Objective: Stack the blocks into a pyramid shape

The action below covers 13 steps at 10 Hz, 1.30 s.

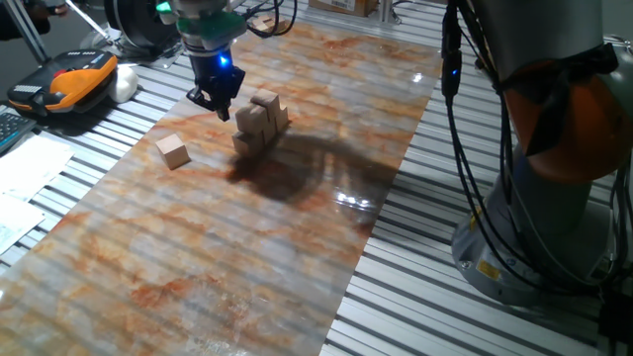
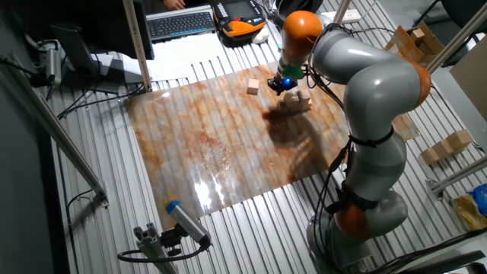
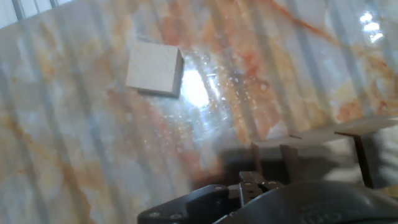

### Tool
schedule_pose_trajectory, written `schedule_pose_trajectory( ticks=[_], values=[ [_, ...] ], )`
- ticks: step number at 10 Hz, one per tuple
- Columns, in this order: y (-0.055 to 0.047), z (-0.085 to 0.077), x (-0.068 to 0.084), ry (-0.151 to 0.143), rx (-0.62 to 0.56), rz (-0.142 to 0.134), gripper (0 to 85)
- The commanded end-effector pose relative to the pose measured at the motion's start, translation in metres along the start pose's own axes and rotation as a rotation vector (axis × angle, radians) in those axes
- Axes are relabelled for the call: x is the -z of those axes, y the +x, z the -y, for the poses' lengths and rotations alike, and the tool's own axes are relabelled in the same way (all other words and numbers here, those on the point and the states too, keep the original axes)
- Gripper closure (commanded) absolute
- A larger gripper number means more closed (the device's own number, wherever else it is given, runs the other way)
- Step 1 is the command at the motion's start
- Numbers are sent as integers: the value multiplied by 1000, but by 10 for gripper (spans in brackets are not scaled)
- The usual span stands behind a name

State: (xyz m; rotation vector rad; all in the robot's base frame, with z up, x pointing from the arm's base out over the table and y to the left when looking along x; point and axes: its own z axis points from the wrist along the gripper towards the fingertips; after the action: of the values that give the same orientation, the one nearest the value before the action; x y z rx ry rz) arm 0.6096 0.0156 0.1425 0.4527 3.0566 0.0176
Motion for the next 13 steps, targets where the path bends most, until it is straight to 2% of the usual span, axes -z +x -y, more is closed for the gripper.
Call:
schedule_pose_trajectory(
  ticks=[1,4,8,11,13],
  values=[
    [-4,-1,0,0,-4,1,850],
    [-21,-5,4,-2,-15,3,850],
    [-46,-14,0,11,-25,30,850],
    [-69,-21,3,19,-34,36,850],
    [-81,-24,-4,15,-34,55,850]
  ],
)
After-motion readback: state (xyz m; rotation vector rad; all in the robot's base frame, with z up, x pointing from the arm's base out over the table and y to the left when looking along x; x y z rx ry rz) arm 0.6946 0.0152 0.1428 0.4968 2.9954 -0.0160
